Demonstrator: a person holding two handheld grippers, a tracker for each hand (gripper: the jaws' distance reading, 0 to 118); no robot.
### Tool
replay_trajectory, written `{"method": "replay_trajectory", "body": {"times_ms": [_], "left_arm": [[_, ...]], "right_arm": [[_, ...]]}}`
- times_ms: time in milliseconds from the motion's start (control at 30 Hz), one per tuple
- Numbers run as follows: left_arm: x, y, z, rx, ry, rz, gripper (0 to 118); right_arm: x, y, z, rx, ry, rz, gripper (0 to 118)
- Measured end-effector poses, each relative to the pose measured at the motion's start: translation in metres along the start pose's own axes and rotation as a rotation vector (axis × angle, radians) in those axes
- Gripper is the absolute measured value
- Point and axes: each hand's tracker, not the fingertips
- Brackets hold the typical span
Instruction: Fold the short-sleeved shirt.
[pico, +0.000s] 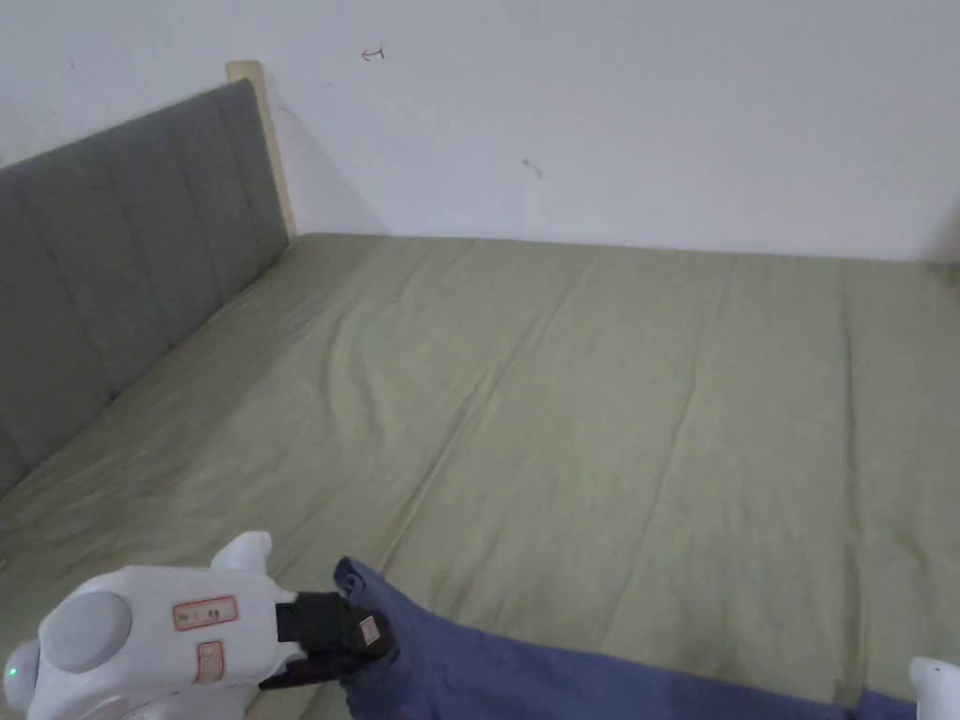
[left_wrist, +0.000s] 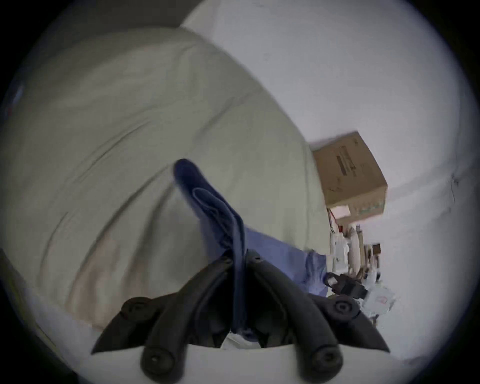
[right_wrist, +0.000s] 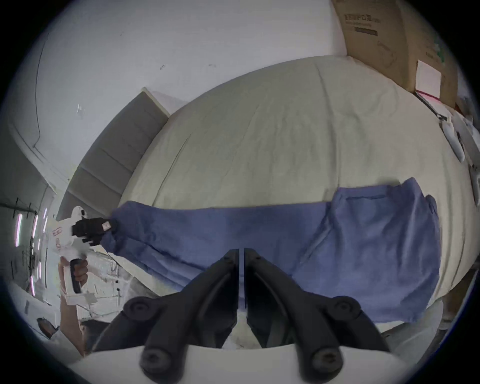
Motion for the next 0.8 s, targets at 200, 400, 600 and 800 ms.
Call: {"method": "replay_trajectory", "body": {"times_ms": [200, 400, 600, 800], "left_arm": [[0.147, -0.041, -0.044, -0.087, -0.079, -0.366, 6], [0.193, -0.102, -0.142, -0.26, -0.036, -0.475, 65], [0.174, -0.105, -0.147, -0.276, -0.164, -0.317, 98], [0.134, -0.106, -0.155, -0.223, 0.039, -0.251, 2]], "right_arm": [[0.04, -0.002, 0.026, 0.06, -0.012, -0.089, 4], [0.083, -0.013, 0.048, 0.094, -0.064, -0.177, 4], [0.105, -0.029, 0.072, 0.122, -0.106, -0.217, 4], [0.108, -0.032, 0.071, 0.137, -0.091, -0.239, 4]]}}
